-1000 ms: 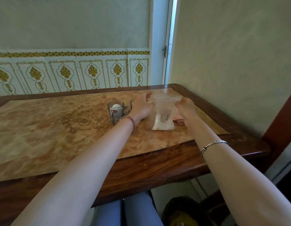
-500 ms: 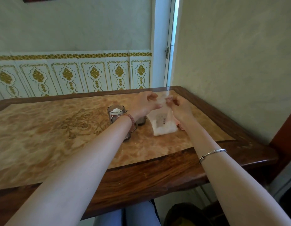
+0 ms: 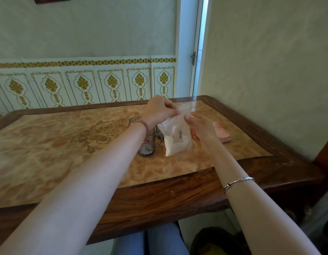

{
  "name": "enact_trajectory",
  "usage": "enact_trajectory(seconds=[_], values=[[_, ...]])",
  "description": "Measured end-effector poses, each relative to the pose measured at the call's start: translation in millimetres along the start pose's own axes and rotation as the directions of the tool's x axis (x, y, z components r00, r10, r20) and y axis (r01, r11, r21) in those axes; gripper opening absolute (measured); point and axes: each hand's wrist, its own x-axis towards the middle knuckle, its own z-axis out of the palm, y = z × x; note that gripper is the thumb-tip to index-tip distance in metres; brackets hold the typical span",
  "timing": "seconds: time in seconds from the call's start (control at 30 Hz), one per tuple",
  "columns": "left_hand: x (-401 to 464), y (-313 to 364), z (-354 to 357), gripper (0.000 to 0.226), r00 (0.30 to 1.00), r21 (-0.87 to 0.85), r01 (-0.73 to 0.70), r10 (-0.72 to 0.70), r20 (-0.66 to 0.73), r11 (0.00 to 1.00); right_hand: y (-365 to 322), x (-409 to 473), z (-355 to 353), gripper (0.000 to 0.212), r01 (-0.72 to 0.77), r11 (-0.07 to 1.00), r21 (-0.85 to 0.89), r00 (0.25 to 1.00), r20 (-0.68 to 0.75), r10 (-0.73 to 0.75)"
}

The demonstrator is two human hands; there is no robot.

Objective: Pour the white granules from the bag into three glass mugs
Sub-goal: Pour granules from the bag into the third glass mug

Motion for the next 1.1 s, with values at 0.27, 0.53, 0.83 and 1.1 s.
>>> enact_trajectory(seconds=[0.27, 0.53, 0.83, 1.1], values=[[2.1, 2.6, -17.6, 0.012, 0.996, -0.182, 0.038, -0.053, -0.078, 0.983, 44.2, -23.8, 29.6, 0.072, -0.341, 0.765, 0.547, 0.937, 0.261, 0.231], [-2.6, -15.5, -36.3, 0.011, 0.989, -0.345, 0.018, -0.068, -0.131, 0.938, 41.8, -19.0, 47.9, 0.068, -0.283, 0.736, 0.616, 0.959, 0.161, 0.234], [-17.7, -69.3, -33.8, 0.009, 0.966, -0.528, 0.051, -0.176, -0.189, 0.848, 34.0, 1.7, 49.9, 0.045, -0.101, 0.623, 0.775, 0.985, -0.012, 0.175], [-21.0, -108.6, -22.5, 0.008, 0.945, -0.63, 0.051, -0.242, -0.22, 0.775, 21.0, 21.5, 63.9, 0.057, -0.019, 0.593, 0.805, 0.991, -0.064, 0.118]])
